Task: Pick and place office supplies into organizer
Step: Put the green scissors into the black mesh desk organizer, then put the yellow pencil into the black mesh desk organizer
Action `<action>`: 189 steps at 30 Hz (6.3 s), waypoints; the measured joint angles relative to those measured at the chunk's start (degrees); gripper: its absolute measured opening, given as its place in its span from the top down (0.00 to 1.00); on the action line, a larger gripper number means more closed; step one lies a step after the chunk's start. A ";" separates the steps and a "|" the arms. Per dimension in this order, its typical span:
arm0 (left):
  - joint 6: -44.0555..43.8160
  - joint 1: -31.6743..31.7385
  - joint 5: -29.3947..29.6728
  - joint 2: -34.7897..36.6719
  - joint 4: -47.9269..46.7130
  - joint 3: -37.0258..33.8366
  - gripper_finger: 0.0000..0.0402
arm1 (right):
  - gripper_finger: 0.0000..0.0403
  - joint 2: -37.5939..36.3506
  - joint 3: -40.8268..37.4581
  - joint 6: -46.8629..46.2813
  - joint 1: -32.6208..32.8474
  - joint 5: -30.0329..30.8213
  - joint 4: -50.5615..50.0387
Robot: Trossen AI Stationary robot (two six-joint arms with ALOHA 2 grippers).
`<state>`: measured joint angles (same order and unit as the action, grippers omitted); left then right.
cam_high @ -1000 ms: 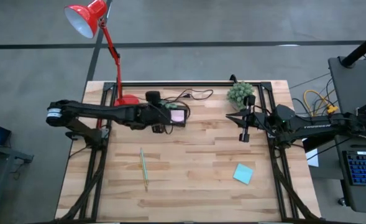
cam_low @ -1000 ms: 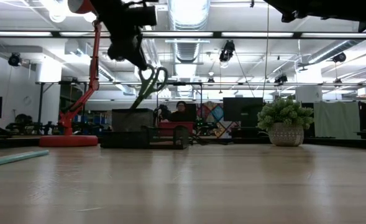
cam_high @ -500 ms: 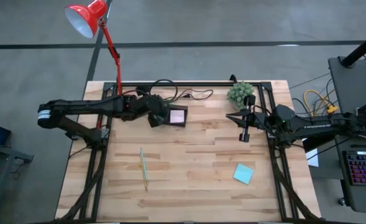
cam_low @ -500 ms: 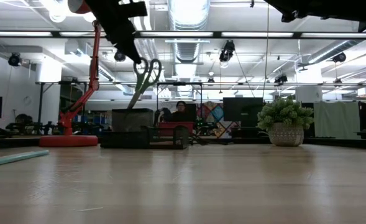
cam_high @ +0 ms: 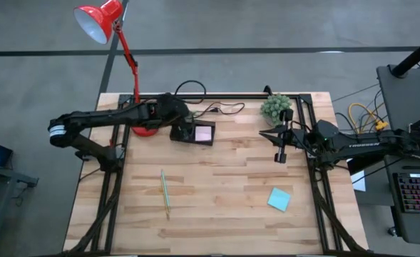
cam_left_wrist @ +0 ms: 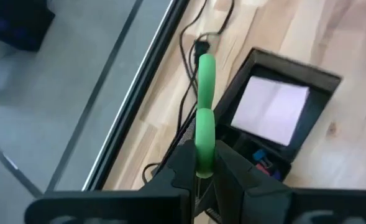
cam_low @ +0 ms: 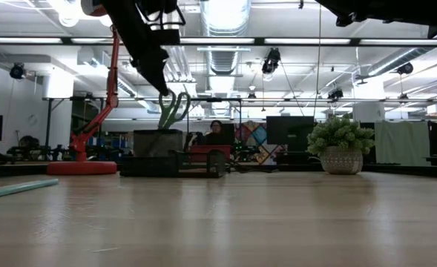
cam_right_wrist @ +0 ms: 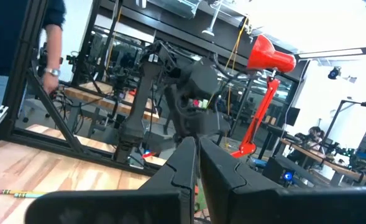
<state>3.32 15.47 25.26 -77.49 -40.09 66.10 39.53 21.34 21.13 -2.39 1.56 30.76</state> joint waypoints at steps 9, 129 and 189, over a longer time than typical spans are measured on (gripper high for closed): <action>0.70 1.53 -0.88 -2.28 0.59 0.02 0.96 | 0.97 0.00 0.00 0.31 0.00 0.01 -0.01; -72.84 -33.65 -19.96 1.41 -20.67 -0.22 0.78 | 0.97 -0.04 3.63 2.90 0.00 -0.01 -0.48; -127.52 -54.26 -26.20 -34.70 -24.00 17.01 0.81 | 0.97 -0.04 3.63 -2.66 0.02 -0.07 -3.66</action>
<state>-124.20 -38.79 -0.95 -112.18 -64.10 83.11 39.48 24.97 18.47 -2.37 1.50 27.11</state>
